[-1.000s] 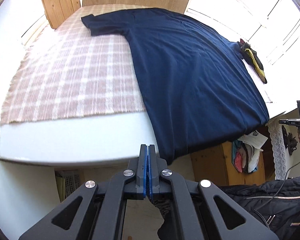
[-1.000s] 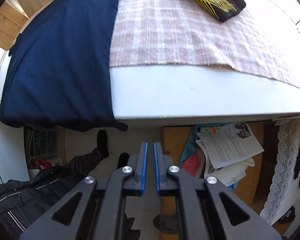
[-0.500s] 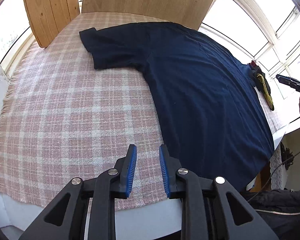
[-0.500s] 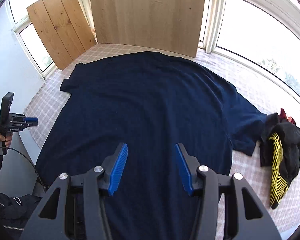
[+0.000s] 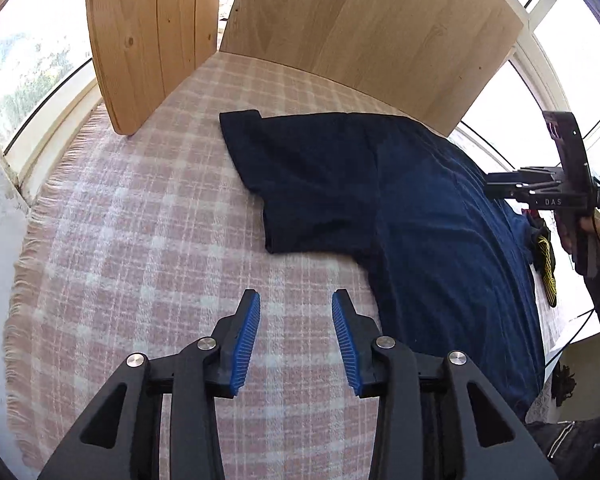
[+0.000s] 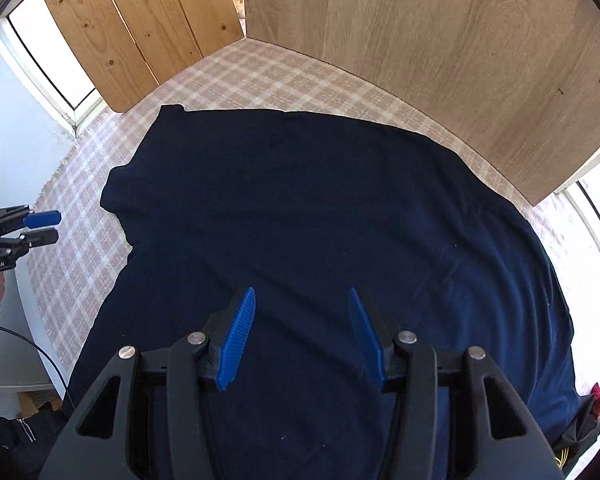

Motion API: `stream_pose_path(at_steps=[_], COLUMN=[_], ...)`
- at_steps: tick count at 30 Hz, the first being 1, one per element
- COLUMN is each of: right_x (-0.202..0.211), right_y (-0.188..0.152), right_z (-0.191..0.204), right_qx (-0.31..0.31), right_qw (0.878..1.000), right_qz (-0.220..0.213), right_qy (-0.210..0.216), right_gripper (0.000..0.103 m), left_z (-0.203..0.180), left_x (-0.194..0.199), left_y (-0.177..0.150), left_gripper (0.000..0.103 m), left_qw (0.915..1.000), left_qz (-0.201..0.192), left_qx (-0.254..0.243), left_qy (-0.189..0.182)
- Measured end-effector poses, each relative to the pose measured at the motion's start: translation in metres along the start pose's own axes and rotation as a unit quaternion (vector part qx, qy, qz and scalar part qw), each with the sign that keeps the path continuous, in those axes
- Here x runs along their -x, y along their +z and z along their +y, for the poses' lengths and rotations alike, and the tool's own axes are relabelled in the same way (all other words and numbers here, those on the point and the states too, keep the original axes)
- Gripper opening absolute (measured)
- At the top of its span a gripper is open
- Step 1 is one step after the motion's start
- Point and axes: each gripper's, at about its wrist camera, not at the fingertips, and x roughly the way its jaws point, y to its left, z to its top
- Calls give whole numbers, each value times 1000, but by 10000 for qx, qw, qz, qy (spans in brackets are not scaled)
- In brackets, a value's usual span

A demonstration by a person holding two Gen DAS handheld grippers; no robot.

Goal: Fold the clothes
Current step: 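Move the left gripper to the navy T-shirt sleeve and grasp it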

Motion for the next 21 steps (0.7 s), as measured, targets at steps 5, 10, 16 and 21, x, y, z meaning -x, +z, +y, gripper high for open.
stream_pose_path(at_steps=[5, 10, 16, 21], right_x=[9, 16, 14, 12], right_y=[-24, -63, -107, -127], right_z=[-6, -18, -51, -68], right_qx=[-230, -375, -1151, -1512], right_qw=[9996, 9992, 9929, 9875], right_qz=[-145, -151, -6, 2], right_qy=[116, -57, 312, 446], right_gripper=[49, 49, 49, 49], left_z=[7, 14, 21, 14], left_x=[-39, -75, -110, -116], left_y=[72, 121, 137, 138], left_gripper=[36, 36, 33, 32], left_qw=[9969, 9924, 9862, 9836], left_qz=[-22, 16, 332, 406], left_qx=[-105, -484, -865, -1136], left_qy=[778, 1127, 1370, 1343])
